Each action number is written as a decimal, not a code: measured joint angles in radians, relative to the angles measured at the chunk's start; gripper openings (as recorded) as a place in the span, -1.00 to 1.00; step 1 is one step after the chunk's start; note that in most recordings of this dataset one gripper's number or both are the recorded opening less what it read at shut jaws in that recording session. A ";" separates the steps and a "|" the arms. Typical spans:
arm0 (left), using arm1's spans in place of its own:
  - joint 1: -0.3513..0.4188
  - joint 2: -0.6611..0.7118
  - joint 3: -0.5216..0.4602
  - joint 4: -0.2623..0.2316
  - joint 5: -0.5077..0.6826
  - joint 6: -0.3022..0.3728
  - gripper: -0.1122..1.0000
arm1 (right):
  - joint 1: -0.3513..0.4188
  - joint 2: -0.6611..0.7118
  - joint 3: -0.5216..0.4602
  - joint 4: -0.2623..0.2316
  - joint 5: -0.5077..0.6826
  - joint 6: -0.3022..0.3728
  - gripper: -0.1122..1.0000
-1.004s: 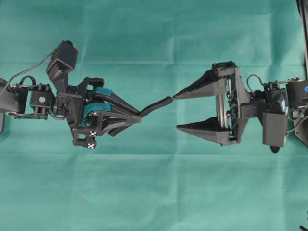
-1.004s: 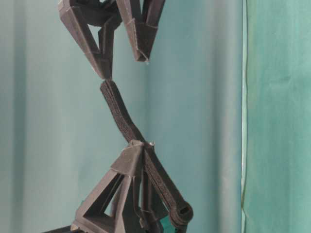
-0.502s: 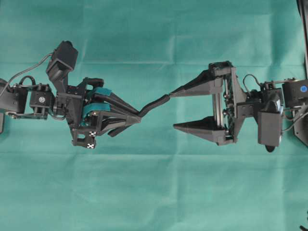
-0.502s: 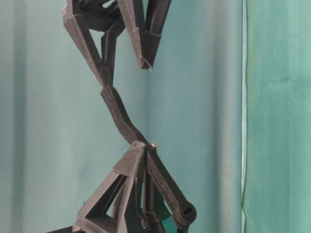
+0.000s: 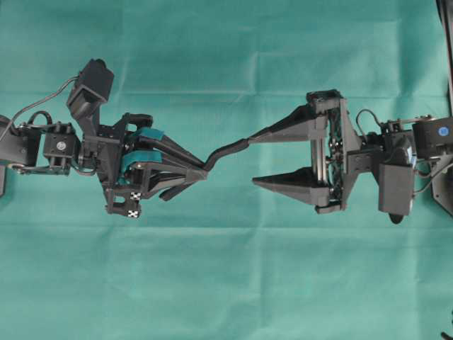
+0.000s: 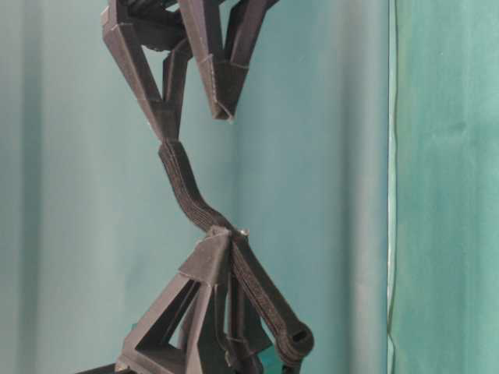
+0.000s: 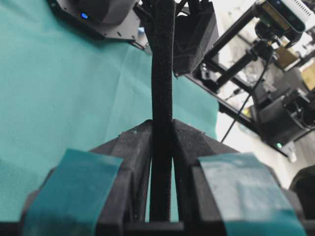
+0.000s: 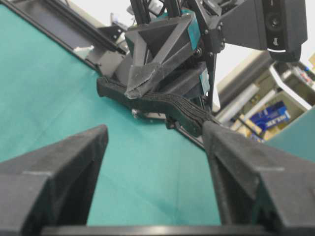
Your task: Peel off the Velcro with your right arm.
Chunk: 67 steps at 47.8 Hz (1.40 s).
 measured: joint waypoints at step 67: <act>-0.011 0.002 -0.002 0.000 0.000 0.000 -0.62 | -0.034 0.058 -0.051 0.002 -0.015 -0.002 -0.67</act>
